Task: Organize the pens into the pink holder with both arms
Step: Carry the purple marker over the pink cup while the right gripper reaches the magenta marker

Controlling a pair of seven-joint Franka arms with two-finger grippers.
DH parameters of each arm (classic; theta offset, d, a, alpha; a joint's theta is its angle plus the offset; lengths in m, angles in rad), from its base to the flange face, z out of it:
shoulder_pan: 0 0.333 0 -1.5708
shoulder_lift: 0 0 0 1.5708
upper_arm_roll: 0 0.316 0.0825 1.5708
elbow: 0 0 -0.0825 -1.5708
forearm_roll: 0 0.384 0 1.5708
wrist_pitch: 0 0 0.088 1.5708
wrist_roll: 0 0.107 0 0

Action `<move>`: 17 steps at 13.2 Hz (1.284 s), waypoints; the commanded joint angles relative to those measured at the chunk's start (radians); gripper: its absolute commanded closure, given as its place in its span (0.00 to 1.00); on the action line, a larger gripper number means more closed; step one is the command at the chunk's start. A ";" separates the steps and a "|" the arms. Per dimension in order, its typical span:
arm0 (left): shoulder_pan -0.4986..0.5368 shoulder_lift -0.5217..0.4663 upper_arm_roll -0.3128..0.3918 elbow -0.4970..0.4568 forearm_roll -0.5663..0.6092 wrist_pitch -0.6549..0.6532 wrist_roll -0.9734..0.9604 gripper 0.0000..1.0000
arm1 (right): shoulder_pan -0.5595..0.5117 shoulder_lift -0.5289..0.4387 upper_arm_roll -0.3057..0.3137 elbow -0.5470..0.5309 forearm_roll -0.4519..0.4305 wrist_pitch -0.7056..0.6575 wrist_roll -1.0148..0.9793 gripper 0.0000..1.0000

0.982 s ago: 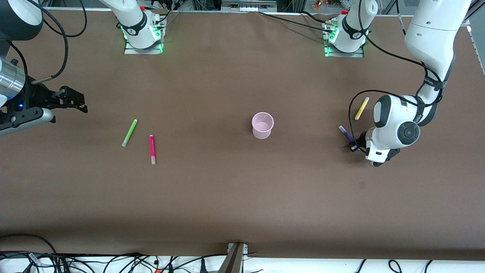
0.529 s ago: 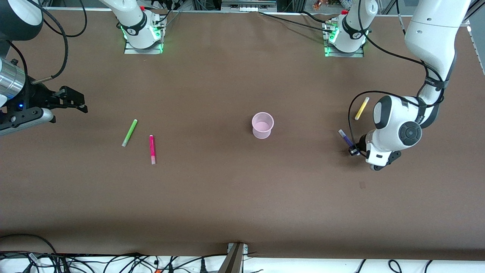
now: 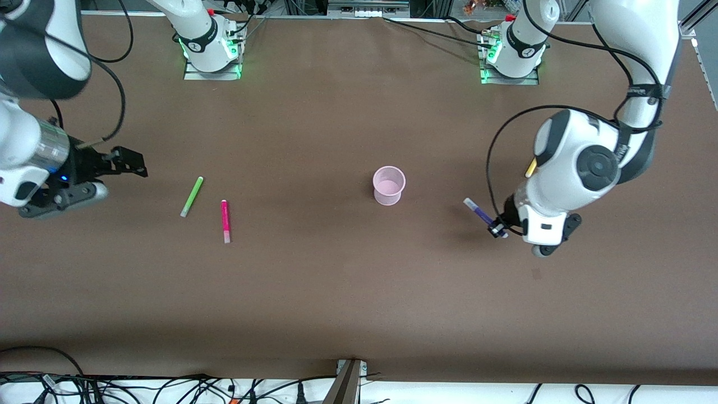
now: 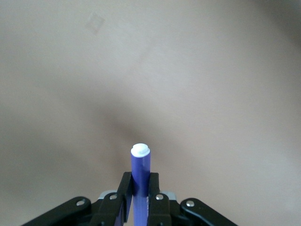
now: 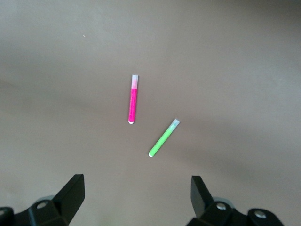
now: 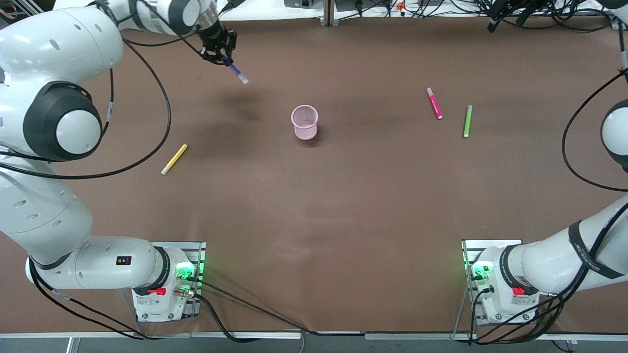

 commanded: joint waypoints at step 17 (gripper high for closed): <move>-0.527 0.085 0.016 0.061 0.667 -0.294 -1.163 1.00 | 0.076 0.086 0.003 -0.437 0.059 0.549 0.128 0.00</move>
